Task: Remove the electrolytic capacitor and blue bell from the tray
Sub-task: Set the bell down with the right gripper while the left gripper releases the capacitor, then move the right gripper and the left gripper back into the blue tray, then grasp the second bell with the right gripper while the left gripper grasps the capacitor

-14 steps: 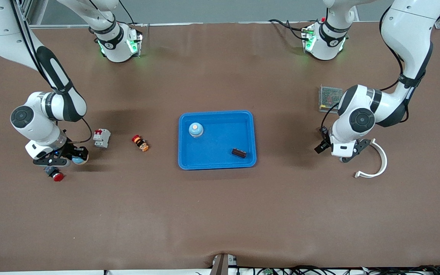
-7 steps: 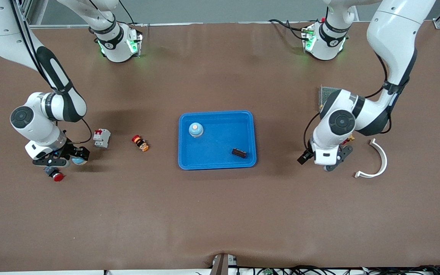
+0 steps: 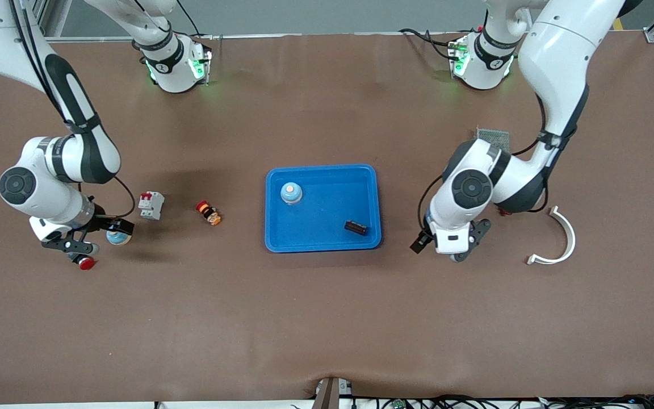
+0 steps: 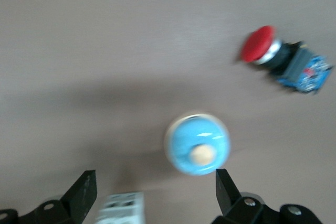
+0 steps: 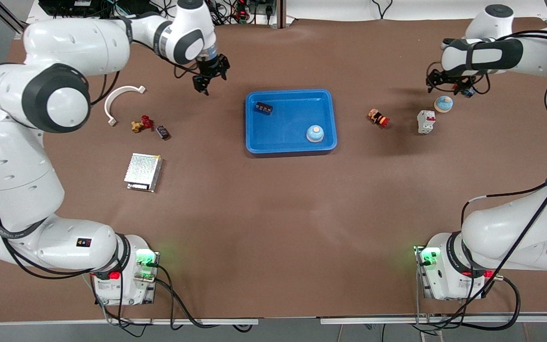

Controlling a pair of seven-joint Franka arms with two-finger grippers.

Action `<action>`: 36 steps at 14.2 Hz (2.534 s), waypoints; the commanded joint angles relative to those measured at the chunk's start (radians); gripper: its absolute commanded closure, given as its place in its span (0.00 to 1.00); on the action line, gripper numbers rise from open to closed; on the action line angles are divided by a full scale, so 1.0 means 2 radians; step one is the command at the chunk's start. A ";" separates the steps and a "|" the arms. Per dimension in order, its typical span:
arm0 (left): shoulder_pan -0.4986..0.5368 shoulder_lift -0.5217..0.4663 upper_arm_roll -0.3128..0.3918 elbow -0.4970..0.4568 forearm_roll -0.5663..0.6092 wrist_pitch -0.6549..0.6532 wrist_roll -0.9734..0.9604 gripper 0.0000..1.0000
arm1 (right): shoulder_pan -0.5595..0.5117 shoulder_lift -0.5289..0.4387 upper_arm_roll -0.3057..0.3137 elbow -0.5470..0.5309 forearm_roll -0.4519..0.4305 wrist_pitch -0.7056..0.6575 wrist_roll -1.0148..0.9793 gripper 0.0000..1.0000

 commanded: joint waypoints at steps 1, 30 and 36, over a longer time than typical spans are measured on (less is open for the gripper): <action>-0.034 0.035 0.002 0.054 -0.006 -0.013 -0.056 0.00 | 0.006 -0.020 0.061 -0.014 0.004 -0.008 0.096 0.00; -0.140 0.124 0.010 0.100 0.007 0.063 -0.262 1.00 | 0.336 0.107 0.078 0.084 -0.139 0.002 0.556 0.00; -0.135 0.087 0.008 0.098 0.021 0.015 -0.262 1.00 | 0.340 0.119 0.072 0.083 -0.167 0.018 0.586 0.00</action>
